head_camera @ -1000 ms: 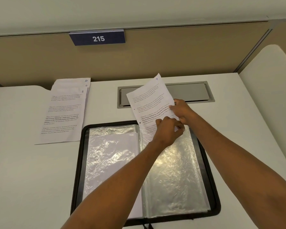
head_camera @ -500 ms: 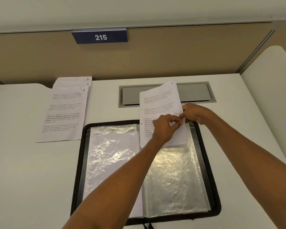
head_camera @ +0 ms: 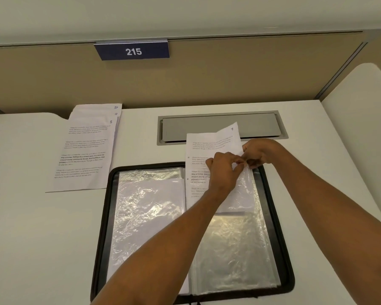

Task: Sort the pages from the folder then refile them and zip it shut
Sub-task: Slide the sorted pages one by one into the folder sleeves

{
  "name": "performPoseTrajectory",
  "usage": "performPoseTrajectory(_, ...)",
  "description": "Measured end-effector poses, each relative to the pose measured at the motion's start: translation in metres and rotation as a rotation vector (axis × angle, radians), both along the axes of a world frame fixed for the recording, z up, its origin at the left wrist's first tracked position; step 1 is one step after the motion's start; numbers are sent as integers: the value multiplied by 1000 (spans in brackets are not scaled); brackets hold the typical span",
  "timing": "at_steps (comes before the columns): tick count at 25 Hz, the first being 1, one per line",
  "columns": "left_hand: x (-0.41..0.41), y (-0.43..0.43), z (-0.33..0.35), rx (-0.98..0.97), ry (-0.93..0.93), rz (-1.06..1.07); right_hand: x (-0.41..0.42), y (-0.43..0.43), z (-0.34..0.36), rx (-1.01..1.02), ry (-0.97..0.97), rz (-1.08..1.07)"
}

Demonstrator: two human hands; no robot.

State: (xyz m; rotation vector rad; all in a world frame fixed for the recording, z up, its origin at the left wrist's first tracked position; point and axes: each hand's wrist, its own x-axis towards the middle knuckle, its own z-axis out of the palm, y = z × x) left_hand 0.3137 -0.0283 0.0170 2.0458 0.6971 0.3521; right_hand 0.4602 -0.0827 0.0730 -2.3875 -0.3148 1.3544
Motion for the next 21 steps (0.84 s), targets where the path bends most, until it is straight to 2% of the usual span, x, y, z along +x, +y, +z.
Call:
performPoseTrajectory(4, 1, -2, 4, 17, 3, -17, -1, 6, 0, 246, -123, -127)
performPoseTrajectory(5, 1, -2, 5, 41, 5, -30, 2, 7, 1, 250, -132, -111)
performPoseTrajectory(10, 2, 3, 8, 96, 12, -55, 13, 6, 0, -32, 2, 82)
performPoseTrajectory(12, 2, 1, 7, 101, 25, -67, 11, 7, -2, -25, -9, 74)
performPoseTrajectory(15, 2, 1, 5, 80, 18, -45, 14, 10, -7, 137, -115, 27)
performPoseTrajectory(19, 1, 1, 6, 82, 15, -59, 17, 6, -13, -37, -44, 131)
performPoseTrajectory(21, -1, 0, 5, 90, 30, -76, 17, 4, -13, -21, -27, 106)
